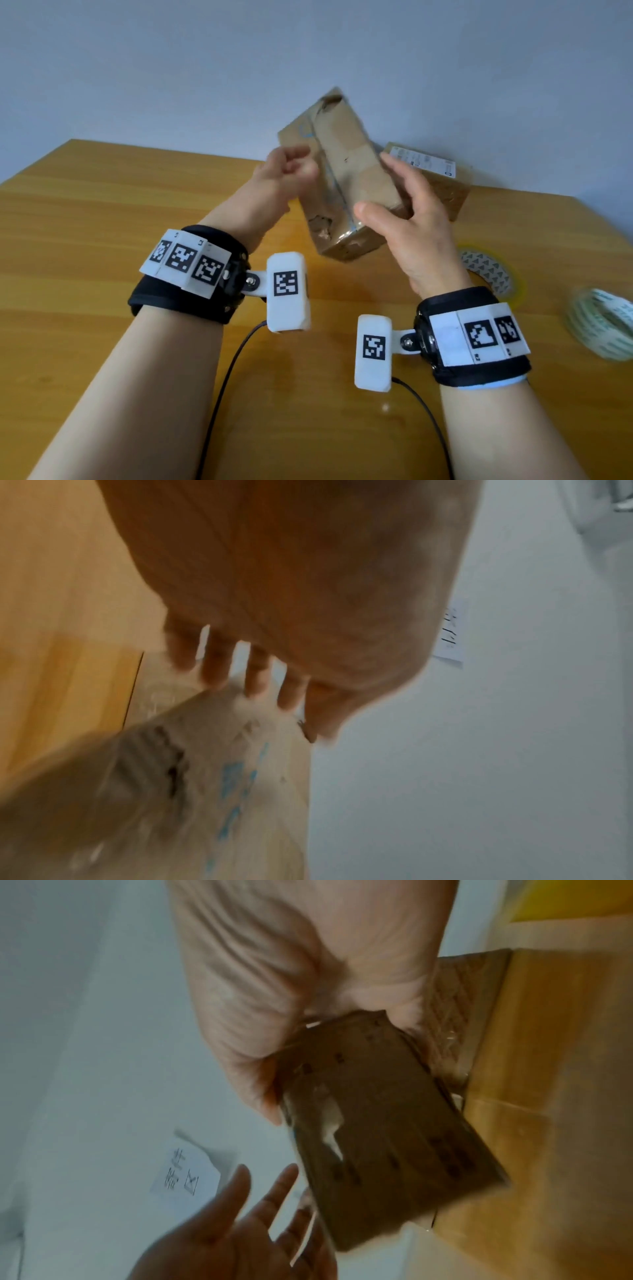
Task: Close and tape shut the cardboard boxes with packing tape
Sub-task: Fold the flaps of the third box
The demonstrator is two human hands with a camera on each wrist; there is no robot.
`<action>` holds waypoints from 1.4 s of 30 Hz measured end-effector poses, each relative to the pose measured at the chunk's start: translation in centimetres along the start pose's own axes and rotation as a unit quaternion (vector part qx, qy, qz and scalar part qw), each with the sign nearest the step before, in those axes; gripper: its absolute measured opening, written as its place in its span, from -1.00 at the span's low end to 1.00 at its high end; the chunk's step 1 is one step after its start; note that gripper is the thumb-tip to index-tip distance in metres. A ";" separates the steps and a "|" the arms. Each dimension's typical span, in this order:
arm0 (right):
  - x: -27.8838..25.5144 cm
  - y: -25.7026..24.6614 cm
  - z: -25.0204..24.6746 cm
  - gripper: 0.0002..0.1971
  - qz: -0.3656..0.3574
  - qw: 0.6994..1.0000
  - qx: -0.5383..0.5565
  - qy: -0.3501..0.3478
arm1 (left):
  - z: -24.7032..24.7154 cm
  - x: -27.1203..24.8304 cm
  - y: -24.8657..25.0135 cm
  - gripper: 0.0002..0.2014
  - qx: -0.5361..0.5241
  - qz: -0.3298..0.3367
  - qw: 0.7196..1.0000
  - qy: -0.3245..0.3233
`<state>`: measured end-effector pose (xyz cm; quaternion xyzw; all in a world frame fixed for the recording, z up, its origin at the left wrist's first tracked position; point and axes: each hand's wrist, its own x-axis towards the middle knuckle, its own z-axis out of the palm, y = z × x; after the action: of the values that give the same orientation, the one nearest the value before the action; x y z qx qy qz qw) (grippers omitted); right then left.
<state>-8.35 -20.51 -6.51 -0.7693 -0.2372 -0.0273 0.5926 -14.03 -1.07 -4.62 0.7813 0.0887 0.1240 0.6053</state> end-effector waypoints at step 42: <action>-0.3 0.9 -1.0 -0.14 0.241 0.955 -0.029 -0.172 | -1.1 -0.5 -1.6 -0.38 0.091 -0.186 0.966 -0.154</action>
<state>-8.00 -21.71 -7.10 -0.8135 -0.1422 0.2422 0.5093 -14.82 0.18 -5.94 0.8127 0.1490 -0.1211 0.5501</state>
